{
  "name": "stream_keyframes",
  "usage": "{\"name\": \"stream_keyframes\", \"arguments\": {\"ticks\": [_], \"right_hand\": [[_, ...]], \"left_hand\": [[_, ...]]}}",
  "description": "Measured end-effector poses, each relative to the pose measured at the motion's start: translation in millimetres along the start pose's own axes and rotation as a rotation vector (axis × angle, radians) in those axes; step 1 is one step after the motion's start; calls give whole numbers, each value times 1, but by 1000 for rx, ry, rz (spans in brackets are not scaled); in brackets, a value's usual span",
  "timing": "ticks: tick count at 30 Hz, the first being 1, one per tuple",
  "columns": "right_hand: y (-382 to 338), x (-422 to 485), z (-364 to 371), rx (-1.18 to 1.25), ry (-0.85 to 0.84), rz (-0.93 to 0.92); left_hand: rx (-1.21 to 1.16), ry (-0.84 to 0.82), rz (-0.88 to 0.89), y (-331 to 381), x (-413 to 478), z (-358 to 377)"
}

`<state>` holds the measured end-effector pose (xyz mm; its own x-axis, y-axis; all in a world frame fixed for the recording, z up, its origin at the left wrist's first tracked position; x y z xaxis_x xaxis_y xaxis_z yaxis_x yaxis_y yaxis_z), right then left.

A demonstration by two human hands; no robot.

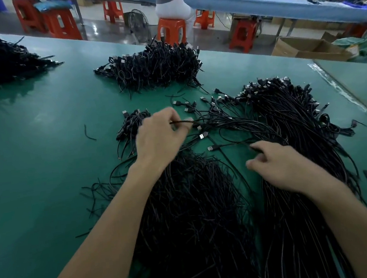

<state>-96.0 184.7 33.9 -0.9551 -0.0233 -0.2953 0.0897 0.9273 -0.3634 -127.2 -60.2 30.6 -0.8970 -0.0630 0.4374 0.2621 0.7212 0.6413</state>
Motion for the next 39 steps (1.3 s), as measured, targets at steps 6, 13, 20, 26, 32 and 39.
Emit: {"name": "stream_keyframes", "arguments": {"ticks": [6, 13, 20, 26, 32, 39], "right_hand": [[-32, -6, 10, 352, 77, -215], [-29, -8, -12, 680, 349, -336], [-35, 2, 0, 702, 280, -261], [-56, -17, 33, 361, -50, -380], [-77, -43, 37, 157, -70, -548], [-81, -49, 9, 305, 137, -604]], "left_hand": [[44, -407, 104, 20, -19, 26], [-318, -369, -30, 3, -37, 14], [-1219, -775, -35, 57, -71, 6], [-1658, -292, -251, 42, -47, -2], [-1171, 33, -187, 21, -46, 9], [-706, -170, 70, 40, -55, 10]]}}
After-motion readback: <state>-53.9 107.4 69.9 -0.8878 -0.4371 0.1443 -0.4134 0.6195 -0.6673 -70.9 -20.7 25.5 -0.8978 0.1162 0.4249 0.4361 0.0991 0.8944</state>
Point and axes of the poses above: each hand's wrist, its own x-axis towards the middle knuckle, its own z-axis out of the palm, y = z × x, the point moved 5 cm from there along x, towards the middle knuckle, and after that the axes turned 7 degrees about z, right-handed, at the moved point
